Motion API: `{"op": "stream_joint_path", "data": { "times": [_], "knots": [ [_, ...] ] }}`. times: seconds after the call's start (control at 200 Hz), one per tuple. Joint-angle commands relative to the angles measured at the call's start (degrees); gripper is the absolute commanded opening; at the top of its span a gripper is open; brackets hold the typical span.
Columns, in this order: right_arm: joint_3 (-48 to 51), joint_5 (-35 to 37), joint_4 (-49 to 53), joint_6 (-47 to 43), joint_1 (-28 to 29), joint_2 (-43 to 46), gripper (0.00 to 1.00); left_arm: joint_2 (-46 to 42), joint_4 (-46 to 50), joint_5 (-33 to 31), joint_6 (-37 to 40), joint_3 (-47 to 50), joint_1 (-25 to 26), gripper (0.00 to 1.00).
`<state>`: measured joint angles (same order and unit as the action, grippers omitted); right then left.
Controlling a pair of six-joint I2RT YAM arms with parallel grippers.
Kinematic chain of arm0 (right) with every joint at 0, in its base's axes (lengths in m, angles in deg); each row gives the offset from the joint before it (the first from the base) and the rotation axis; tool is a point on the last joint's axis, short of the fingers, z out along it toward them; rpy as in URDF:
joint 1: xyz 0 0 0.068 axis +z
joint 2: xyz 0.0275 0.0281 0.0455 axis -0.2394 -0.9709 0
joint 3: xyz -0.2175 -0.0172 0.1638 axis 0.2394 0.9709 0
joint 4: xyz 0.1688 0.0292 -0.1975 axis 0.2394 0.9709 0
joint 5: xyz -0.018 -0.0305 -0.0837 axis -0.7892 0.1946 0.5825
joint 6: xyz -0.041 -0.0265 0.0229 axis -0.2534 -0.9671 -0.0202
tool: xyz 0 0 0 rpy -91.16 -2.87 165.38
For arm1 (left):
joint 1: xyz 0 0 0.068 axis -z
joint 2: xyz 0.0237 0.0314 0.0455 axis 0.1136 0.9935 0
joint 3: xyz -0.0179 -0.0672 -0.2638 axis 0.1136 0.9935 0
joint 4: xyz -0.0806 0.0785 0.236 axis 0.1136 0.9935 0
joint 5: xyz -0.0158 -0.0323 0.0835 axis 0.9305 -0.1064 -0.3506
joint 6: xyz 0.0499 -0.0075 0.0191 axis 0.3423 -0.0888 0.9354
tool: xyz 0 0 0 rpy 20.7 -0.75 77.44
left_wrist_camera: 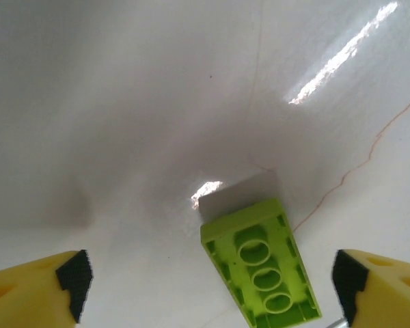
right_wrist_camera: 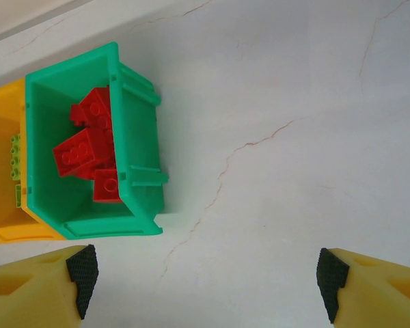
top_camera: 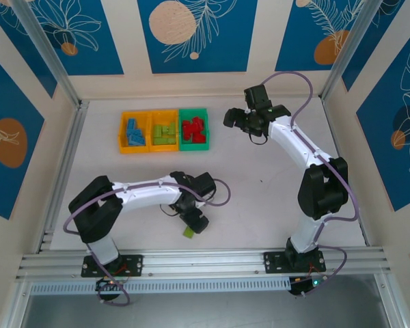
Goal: Sort the legos into containers by color
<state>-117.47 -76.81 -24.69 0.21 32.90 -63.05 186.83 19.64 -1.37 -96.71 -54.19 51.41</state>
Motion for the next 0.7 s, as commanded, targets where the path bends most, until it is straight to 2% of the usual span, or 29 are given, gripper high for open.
{"op": "stream_joint_path", "data": {
  "times": [0.0, 0.195, 0.395, 0.515, 0.695],
  "knots": [
    [-0.3, 0.3, 1.2, -0.3, -0.8, 3.1, 0.86, 2.9, 2.3, 0.3, -2.5, -2.5, 0.3, 0.80],
    [-0.5, 0.3, 0.8, -0.5, -1.8, 4.5, 0.87, 6.7, 5.8, -0.9, -7.5, -4.6, 0.0, 0.68],
    [-1.2, -0.6, 0.1, 0.2, -2.4, 4.5, 0.87, 8.3, 7.7, 3.8, -10.4, -4.6, -3.3, 0.54],
    [-1.0, -1.0, 0.4, 0.4, -2.5, 4.8, 0.87, 8.9, 9.4, 3.6, -11.1, -5.8, -3.8, 0.45],
    [3.2, -1.7, 0.1, -0.1, -1.7, 7.4, 0.87, 6.0, 8.0, 1.2, -12.4, -4.8, -4.3, 0.49]
  ]
}}
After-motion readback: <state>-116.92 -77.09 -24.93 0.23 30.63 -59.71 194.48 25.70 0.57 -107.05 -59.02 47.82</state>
